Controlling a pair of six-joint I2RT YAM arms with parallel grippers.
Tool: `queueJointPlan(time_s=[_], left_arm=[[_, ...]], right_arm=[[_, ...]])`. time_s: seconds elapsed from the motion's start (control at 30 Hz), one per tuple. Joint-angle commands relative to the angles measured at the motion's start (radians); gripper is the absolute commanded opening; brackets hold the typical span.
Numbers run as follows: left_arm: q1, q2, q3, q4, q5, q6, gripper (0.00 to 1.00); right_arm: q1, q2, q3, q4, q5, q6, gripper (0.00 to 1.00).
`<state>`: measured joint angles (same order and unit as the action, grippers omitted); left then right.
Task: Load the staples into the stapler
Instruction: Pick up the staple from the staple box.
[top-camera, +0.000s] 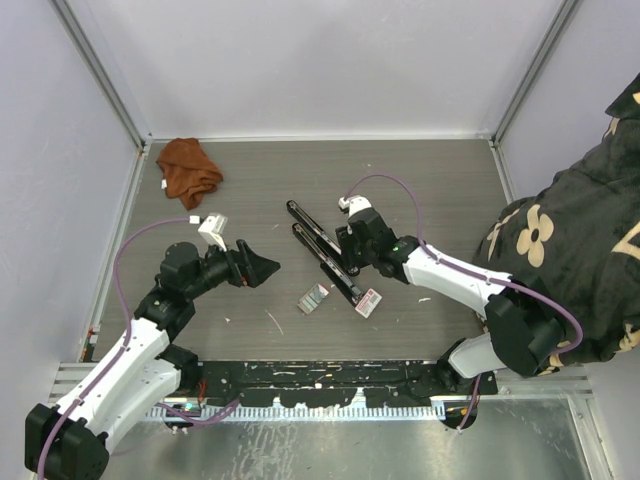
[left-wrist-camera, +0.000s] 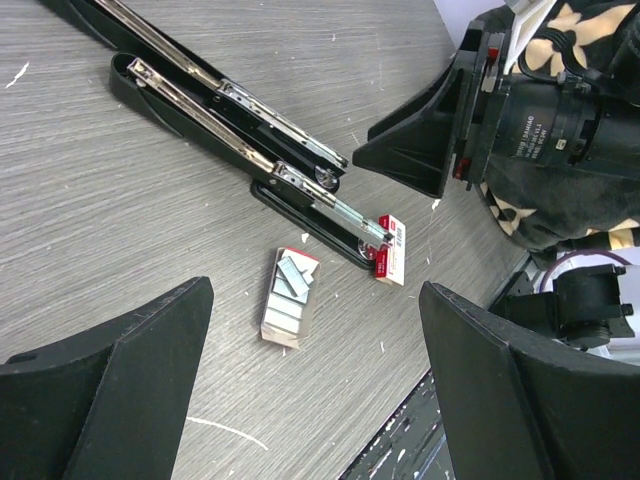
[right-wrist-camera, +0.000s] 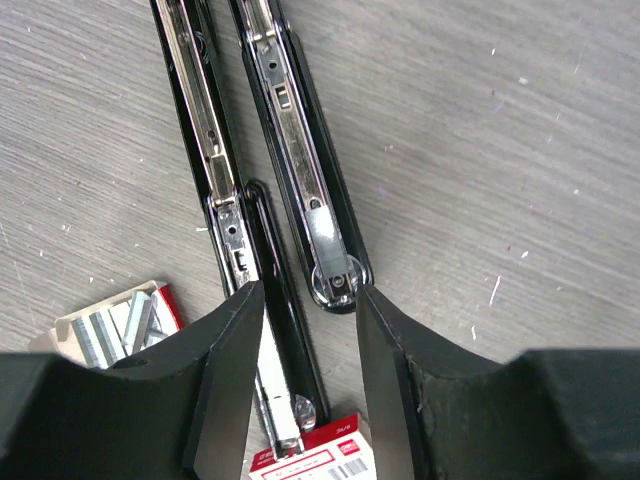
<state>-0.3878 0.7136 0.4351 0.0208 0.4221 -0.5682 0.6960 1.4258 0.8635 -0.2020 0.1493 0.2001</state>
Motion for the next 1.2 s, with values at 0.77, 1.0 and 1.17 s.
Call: queueJointPlan(time_s=[0.77, 1.0, 1.17], left_arm=[[0.004, 0.048, 0.013, -0.117, -0.080, -0.007, 0.86], [0.003, 0.044, -0.014, -0.157, -0.115, -0.043, 0.86], [0.003, 0.044, -0.018, -0.161, -0.116, -0.054, 0.86]], right_arm=[[0.197, 0.022, 0.057, -0.054, 0.079, 0.172, 0.47], [0.340, 0.112, 0.094, -0.084, 0.138, 0.315, 0.41], [0.362, 0.164, 0.104, -0.114, 0.218, 0.422, 0.34]])
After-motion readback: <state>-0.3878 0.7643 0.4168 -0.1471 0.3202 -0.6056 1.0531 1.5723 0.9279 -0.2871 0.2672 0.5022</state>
